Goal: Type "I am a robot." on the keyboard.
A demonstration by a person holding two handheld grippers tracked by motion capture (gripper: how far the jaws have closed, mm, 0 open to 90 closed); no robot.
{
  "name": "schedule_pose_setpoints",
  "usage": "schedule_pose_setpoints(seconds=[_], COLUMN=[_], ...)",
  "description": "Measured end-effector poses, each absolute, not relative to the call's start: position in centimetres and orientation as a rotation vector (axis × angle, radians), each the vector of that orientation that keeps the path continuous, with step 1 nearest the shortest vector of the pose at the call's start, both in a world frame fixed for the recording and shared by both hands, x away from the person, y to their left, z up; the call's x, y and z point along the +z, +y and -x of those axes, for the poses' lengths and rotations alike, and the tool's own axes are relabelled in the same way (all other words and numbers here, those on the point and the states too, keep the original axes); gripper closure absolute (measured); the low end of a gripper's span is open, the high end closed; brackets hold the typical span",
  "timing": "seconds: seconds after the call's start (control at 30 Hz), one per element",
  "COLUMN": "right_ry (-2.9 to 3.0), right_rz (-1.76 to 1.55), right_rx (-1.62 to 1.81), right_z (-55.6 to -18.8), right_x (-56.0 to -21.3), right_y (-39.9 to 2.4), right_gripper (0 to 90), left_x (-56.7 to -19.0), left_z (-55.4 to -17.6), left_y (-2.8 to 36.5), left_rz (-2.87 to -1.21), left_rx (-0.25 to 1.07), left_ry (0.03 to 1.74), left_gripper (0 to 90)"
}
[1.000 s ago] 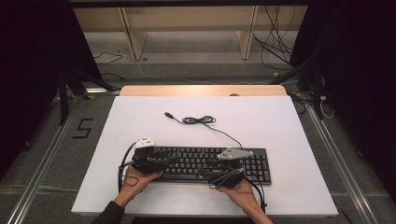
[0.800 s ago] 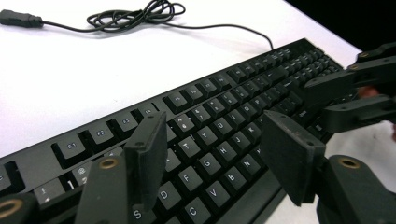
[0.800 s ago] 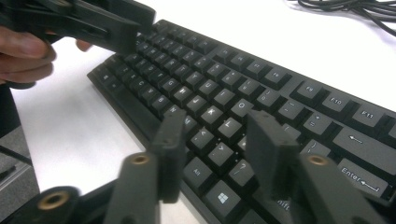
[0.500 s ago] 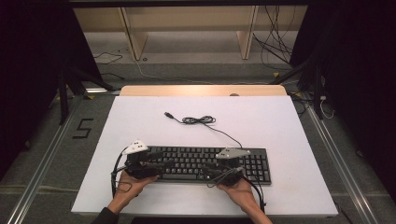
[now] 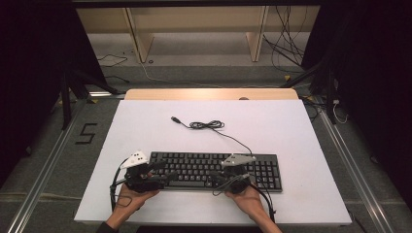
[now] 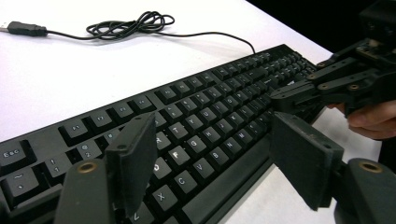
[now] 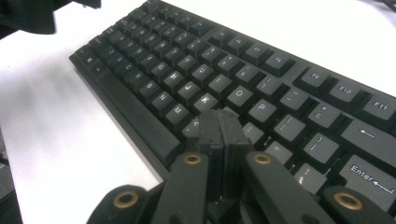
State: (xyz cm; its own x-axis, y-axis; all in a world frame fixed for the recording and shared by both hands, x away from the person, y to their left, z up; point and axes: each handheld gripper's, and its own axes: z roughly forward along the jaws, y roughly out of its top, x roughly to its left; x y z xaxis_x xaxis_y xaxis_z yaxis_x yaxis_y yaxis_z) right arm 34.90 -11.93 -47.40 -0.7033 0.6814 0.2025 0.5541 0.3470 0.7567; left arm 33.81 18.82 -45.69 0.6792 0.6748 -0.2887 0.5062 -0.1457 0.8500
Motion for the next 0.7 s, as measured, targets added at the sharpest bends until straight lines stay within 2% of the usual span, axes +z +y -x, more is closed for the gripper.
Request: schedule_pose_setpoints(seconds=[0.7], right_ry=[2.473], right_rz=[-1.126], right_rx=[1.265], right_z=[-35.02], right_x=[-47.95], right_y=[-11.53], right_gripper=[90.0], left_x=[-46.08], left_z=[-32.73], left_y=[19.11], left_rz=[-1.816], left_rx=[0.189], left_ry=[0.938], left_gripper=[26.8])
